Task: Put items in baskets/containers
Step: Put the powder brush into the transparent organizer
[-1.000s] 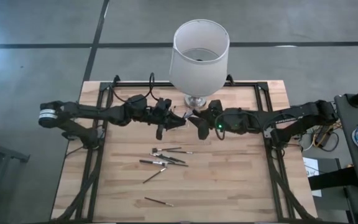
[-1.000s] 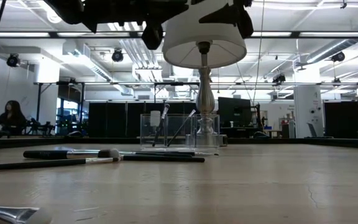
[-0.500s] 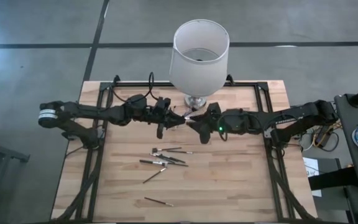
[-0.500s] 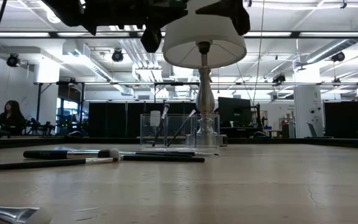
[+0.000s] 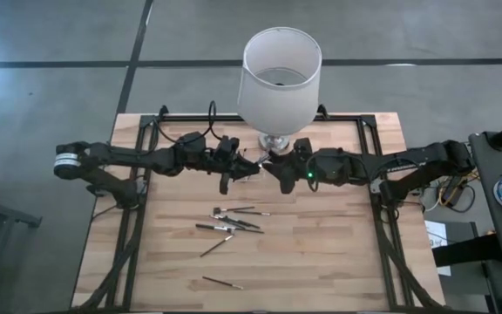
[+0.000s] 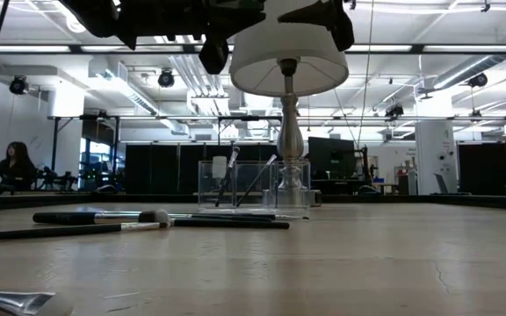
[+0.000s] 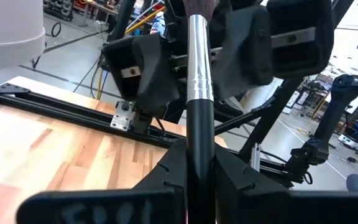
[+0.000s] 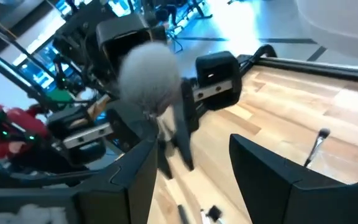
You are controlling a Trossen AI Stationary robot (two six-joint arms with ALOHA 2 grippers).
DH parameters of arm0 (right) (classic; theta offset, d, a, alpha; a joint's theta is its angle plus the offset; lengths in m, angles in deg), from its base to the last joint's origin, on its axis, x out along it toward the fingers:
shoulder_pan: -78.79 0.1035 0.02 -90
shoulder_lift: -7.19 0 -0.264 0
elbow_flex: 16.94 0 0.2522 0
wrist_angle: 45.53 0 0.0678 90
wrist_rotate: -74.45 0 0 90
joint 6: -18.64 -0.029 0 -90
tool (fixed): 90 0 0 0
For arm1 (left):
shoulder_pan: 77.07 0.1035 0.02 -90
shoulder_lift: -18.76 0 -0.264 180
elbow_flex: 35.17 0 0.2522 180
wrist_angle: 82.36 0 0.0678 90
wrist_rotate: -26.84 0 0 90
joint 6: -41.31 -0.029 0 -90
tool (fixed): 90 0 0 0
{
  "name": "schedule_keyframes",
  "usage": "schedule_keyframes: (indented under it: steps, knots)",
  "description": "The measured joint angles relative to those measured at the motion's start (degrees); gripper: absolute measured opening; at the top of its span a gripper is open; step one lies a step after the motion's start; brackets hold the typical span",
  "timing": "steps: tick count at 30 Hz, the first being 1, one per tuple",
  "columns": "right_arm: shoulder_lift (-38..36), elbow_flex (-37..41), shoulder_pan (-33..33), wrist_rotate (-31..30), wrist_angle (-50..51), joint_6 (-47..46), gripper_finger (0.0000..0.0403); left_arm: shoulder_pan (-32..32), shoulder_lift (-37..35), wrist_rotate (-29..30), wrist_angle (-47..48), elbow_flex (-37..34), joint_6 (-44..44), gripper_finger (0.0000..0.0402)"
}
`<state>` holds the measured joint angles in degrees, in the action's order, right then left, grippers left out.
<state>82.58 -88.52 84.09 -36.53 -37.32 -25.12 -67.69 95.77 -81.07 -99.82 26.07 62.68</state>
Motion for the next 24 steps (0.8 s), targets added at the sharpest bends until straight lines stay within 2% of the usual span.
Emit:
schedule_keyframes:
  steps: [11,24]
  knots:
    - [0.11,-0.68,-1.15,0.08,-2.94,-6.63,0.0194,-0.01,0.00,0.00,-0.11,0.00,0.16,0.0037]
    - [3.46,-1.86,-1.29,0.22,-5.22,-6.12,0.0192,-0.02,0.05,0.85,0.66,0.04,0.13,0.0037]
